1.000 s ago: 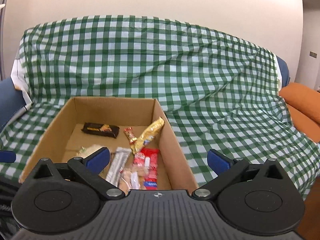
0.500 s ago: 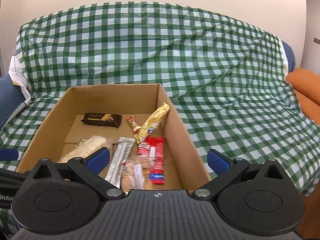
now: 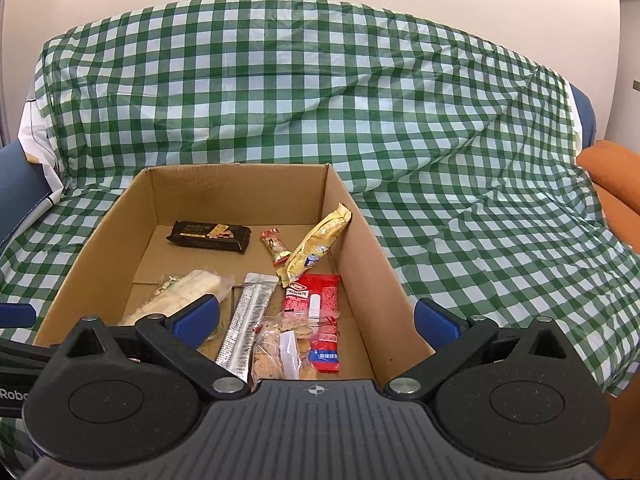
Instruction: Organize snacks
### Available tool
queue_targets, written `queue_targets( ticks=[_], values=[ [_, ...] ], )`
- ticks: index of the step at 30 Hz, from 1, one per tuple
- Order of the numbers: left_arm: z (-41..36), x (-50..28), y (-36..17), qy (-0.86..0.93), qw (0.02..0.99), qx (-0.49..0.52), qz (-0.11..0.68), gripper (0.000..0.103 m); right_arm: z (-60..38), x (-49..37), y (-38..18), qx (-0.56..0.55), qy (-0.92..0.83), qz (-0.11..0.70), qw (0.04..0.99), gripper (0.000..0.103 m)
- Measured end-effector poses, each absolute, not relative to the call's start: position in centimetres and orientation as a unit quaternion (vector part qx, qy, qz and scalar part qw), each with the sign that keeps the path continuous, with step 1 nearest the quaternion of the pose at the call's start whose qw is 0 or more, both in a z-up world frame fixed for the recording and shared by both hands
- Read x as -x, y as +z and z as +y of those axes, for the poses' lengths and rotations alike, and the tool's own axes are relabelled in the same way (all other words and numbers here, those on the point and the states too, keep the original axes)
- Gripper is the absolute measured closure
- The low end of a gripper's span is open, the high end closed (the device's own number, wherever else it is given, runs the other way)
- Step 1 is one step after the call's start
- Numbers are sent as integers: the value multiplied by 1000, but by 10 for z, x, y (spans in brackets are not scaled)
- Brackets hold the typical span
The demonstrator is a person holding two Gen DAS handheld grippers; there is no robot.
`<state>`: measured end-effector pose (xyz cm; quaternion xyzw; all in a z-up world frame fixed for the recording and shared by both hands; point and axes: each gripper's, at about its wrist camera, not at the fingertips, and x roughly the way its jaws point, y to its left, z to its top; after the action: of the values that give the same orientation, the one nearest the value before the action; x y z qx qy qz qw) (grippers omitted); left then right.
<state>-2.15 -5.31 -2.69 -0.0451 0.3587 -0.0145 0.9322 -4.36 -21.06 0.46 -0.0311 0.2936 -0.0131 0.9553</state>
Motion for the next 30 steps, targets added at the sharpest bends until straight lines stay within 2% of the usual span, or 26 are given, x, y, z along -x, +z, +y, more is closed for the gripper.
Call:
queue_targets(
  ticks=[30],
  values=[
    [-51,21,-28,-11,930,54,363,0,-209,44,5,42,-11,292,955,1]
  ],
)
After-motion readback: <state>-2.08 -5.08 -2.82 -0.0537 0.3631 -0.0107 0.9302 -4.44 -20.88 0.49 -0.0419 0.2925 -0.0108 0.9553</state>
